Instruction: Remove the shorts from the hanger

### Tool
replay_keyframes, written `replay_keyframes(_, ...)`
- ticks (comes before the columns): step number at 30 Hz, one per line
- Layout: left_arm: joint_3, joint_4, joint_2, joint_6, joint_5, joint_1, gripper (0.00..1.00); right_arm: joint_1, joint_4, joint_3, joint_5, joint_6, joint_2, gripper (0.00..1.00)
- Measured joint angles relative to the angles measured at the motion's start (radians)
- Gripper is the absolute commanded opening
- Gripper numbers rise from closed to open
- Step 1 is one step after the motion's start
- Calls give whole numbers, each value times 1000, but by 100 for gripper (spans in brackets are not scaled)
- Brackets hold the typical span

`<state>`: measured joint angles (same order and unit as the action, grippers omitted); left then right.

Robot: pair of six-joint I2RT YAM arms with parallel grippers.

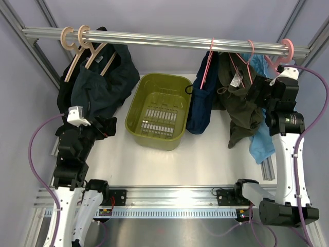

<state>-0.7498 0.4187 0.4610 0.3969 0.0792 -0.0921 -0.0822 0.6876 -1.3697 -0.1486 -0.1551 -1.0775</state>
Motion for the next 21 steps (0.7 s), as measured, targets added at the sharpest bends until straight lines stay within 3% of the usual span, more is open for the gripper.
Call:
replay_keyframes(8,8,3,21,16,32,0,99,0,-34,36,119,5,168,99)
replay_keyframes(14,7,5,43,18,51,0,99,-1,-45,71,452,132,246,99)
replay_keyframes(21,5,3,45,23,73,0,99,-1,150,-32,788,361,132,99)
